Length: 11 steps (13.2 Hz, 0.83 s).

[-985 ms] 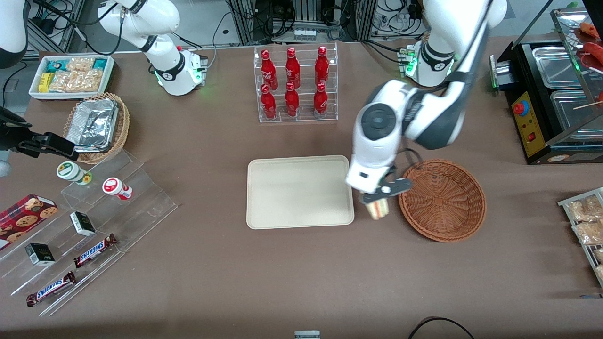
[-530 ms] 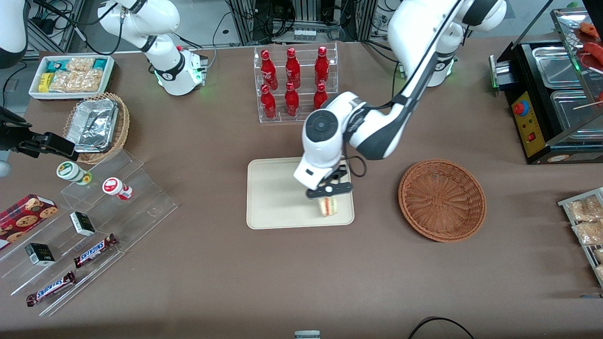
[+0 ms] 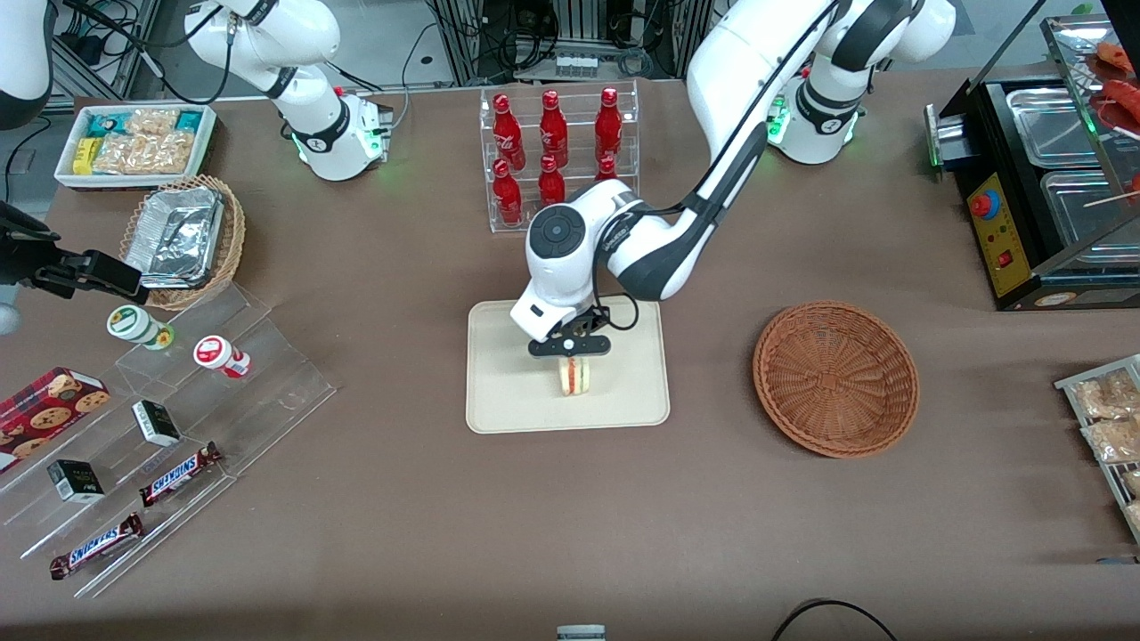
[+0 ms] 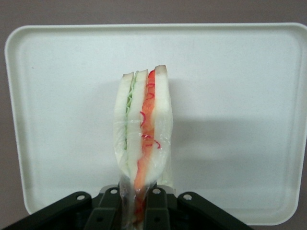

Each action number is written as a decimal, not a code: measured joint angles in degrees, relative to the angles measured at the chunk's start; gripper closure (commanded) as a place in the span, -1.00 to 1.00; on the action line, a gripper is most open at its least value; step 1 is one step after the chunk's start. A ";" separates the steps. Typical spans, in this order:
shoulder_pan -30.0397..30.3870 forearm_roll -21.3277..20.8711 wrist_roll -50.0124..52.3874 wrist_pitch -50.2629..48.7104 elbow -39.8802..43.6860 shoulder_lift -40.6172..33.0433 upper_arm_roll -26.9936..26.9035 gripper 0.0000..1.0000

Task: Place sandwich from basket to tray
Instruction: 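Carry the held sandwich over the cream tray and lower it, then set the sandwich on the tray and open the left gripper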

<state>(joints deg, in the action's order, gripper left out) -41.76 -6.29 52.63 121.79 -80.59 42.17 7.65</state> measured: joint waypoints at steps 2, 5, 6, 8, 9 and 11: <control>-0.68 -0.93 -0.01 -0.03 1.16 1.53 0.01 1.00; -0.97 -3.16 -0.01 -0.91 1.44 2.12 -0.01 1.00; -0.97 -3.29 -0.12 -1.64 1.45 2.12 -0.03 1.00; -0.97 -3.32 -0.38 -2.26 1.46 2.14 -0.03 1.00; -0.99 -3.32 -0.38 -2.34 1.46 2.24 -0.03 1.00; -1.27 -3.32 -0.41 -2.34 1.46 2.71 -0.01 0.57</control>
<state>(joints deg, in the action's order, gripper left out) -43.03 -9.62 52.22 119.45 -79.14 44.87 7.64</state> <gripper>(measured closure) 0.850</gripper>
